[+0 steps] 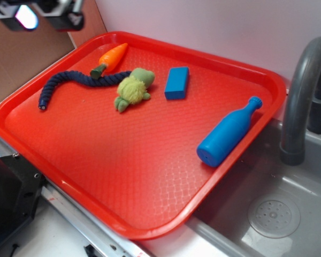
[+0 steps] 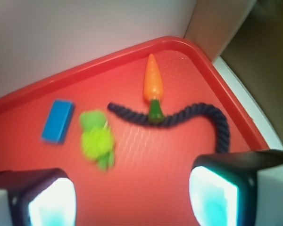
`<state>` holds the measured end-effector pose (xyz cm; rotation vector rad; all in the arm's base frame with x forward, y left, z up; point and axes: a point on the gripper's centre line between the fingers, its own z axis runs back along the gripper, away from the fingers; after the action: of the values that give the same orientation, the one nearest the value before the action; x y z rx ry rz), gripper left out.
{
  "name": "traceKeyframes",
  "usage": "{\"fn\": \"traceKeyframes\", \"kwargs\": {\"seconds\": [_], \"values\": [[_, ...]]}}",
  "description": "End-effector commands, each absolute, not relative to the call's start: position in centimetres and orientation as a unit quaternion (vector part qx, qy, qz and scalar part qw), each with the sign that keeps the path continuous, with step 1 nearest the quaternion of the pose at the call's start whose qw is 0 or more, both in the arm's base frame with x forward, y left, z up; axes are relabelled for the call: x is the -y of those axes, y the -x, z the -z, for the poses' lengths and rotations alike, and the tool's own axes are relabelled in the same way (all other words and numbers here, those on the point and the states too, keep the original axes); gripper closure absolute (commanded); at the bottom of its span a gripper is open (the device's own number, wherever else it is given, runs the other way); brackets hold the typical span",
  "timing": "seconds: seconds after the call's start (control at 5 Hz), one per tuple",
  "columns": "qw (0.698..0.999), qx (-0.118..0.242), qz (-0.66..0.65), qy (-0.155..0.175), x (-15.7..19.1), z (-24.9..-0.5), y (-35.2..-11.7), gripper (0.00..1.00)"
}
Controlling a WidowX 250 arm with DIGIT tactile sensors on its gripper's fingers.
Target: Grab the carrot.
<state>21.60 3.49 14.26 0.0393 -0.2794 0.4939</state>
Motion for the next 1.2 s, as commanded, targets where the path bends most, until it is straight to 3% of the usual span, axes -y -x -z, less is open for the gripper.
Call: {"fn": "traceKeyframes", "kwargs": {"seconds": [0.0,0.4,1.0], "values": [[0.948,0.136,-0.28,-0.066,-8.6,-10.7,-24.5,0.0],[0.949,0.117,-0.284,-0.076,-11.1,-7.9,-26.3,0.0],[0.958,0.089,-0.265,-0.066,-11.0,-3.6,-28.8,0.0]]}}
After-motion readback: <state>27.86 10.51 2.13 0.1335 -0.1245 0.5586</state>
